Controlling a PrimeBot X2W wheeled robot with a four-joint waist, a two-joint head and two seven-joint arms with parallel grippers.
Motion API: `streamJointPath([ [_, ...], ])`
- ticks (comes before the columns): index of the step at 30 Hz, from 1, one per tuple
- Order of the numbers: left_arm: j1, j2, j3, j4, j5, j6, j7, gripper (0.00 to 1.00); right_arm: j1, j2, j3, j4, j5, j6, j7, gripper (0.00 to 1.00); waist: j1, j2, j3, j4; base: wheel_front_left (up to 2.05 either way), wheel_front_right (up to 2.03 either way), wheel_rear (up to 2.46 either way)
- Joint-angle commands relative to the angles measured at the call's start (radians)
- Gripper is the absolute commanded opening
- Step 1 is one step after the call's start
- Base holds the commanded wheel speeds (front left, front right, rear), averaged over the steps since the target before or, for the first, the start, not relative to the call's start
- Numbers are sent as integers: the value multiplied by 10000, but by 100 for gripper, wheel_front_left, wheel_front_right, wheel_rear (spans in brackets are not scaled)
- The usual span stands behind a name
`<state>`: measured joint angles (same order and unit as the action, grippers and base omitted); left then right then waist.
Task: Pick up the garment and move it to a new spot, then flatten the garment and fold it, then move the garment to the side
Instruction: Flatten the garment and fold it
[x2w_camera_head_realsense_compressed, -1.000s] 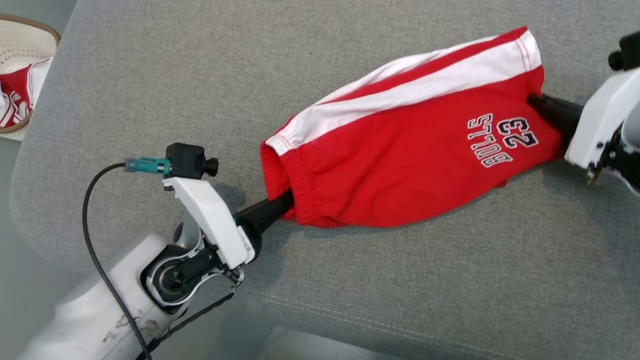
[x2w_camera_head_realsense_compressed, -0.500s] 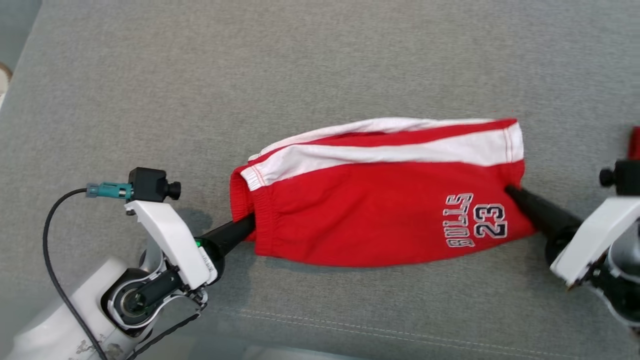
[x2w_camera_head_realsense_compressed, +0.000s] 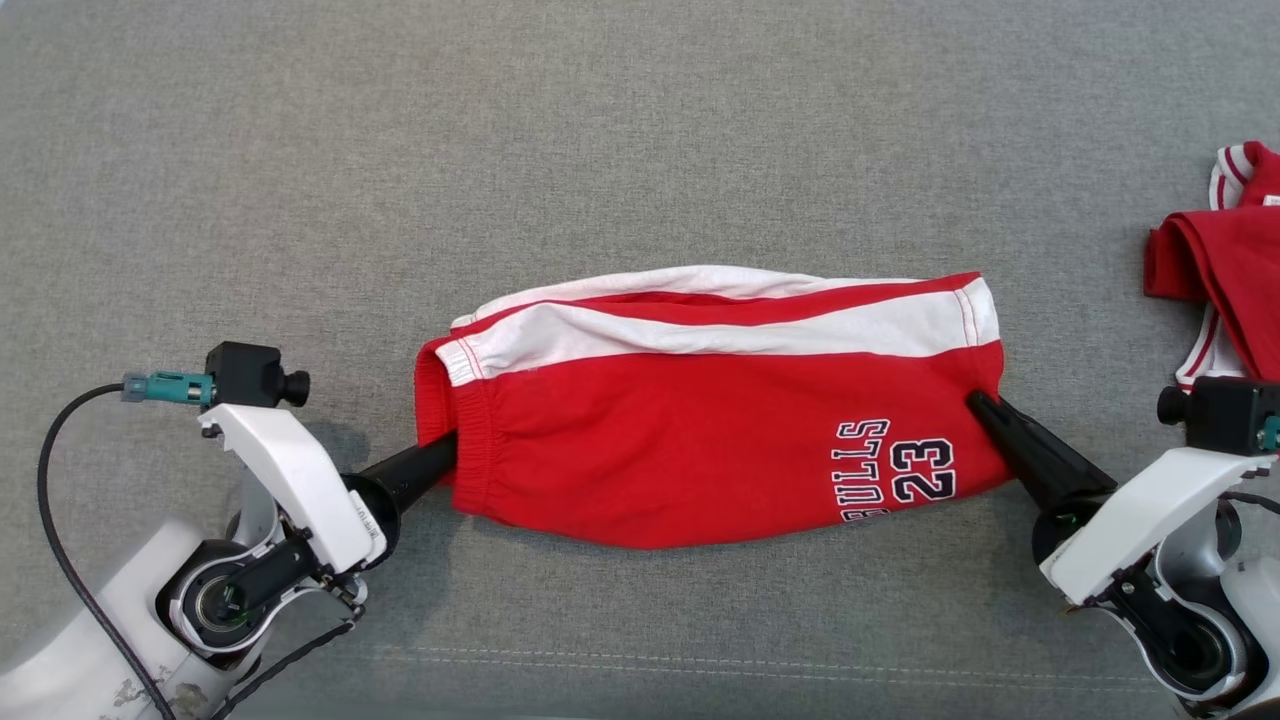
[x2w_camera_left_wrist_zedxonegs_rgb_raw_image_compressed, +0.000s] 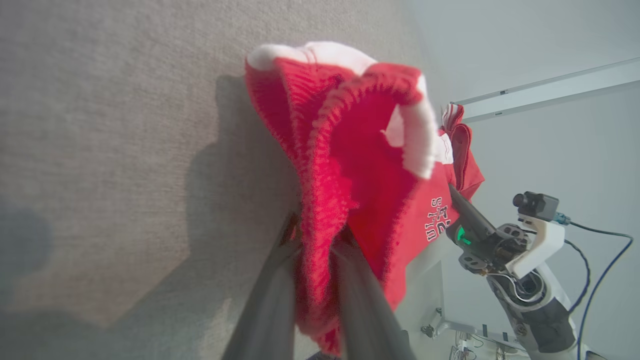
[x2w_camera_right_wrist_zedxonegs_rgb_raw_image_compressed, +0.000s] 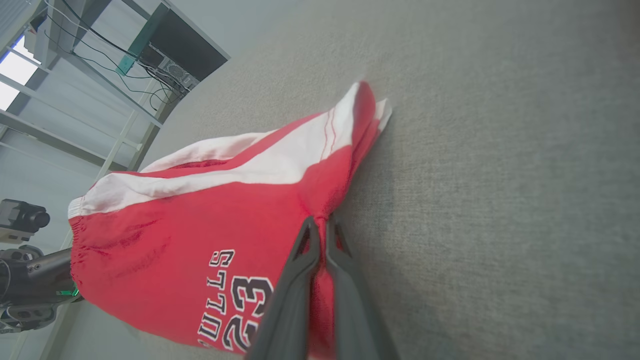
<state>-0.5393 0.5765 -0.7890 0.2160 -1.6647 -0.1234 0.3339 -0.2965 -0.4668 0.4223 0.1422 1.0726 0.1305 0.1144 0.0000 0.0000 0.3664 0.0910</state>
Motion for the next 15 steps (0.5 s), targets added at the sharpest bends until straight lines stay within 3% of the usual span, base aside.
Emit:
streamJointPath([
  [1, -218, 430, 517, 21, 95, -73, -104, 100, 181, 18, -71, -233, -189, 2, 42, 0, 0, 0, -40, -71, 0, 0, 0],
  [8, -388, 634, 350, 1032, 1498, -67, -919, 100, 70, 999, -684, 191, -1049, 2, 346, 0, 0, 0, -144, -112, 0, 0, 0],
  [15, -104, 800, 914, 1544, 2340, 595, -2992, 100, 228, 1481, -1066, 408, -1551, 2, 464, 0, 0, 0, -386, 68, 0, 0, 0],
])
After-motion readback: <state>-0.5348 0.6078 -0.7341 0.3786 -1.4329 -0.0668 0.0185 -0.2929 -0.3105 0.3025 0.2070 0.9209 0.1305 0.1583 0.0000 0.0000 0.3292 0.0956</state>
